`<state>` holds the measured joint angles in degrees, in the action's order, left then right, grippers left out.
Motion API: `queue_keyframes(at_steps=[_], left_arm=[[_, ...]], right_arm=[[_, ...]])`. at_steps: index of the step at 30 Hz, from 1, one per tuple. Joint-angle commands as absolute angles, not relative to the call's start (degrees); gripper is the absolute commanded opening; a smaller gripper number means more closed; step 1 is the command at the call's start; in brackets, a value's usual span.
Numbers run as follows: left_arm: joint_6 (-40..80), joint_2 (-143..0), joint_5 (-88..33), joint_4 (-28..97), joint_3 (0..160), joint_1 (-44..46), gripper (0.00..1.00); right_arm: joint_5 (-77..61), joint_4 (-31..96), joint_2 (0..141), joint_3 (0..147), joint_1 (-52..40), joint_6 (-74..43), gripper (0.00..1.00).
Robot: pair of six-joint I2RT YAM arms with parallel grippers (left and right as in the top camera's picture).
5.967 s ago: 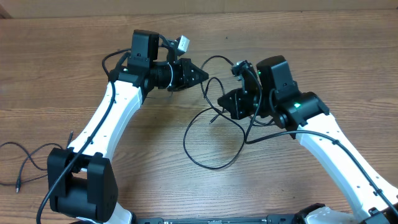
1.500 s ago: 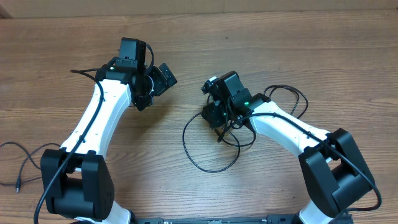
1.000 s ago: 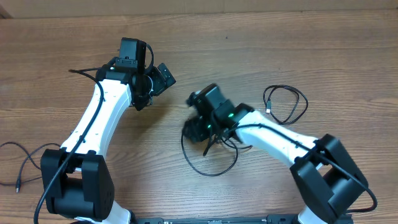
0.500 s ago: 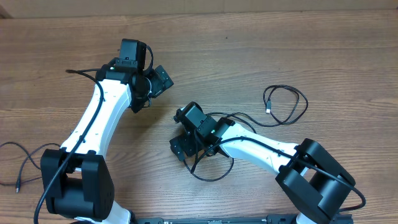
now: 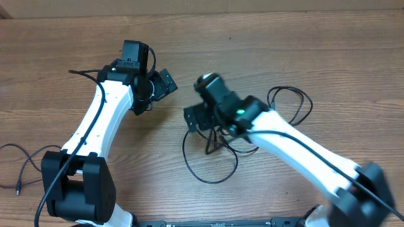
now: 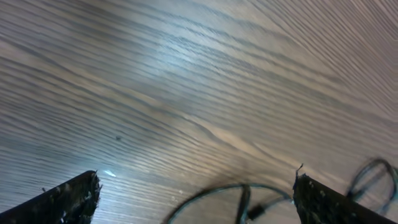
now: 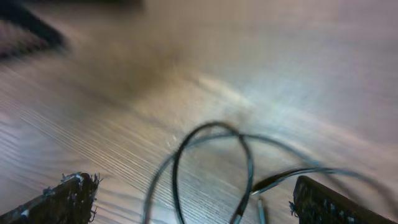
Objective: Untangle cables
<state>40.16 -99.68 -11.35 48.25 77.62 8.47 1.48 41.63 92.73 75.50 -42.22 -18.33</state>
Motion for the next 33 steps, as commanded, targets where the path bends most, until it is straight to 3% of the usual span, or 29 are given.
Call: queue_keyframes(at_steps=[1, 6, 15, 23, 33], left_arm=[[35.0, -99.6, -18.9, 48.4, 78.1, 8.3, 1.0], [26.8, -99.6, -23.8, 53.5, 78.1, 9.0, 1.0], [30.9, -99.7, -23.6, 59.1, 78.0, 16.2, 1.0], [35.2, -99.7, -10.0, 60.7, 77.6, 23.9, 0.99], [42.9, -99.7, -8.7, 57.8, 68.1, 25.5, 1.0]], right_arm=[[8.2, 44.1, 85.8, 77.0, -40.5, -21.6, 1.0], [17.0, 52.5, 76.0, 77.0, -37.3, -29.1, 1.0], [18.0, 58.3, 64.8, 77.0, -33.7, -29.2, 1.0], [18.0, 61.0, 62.3, 77.0, -33.7, -29.2, 1.0], [18.0, 62.3, 62.4, 76.9, -33.7, -29.2, 1.0]])
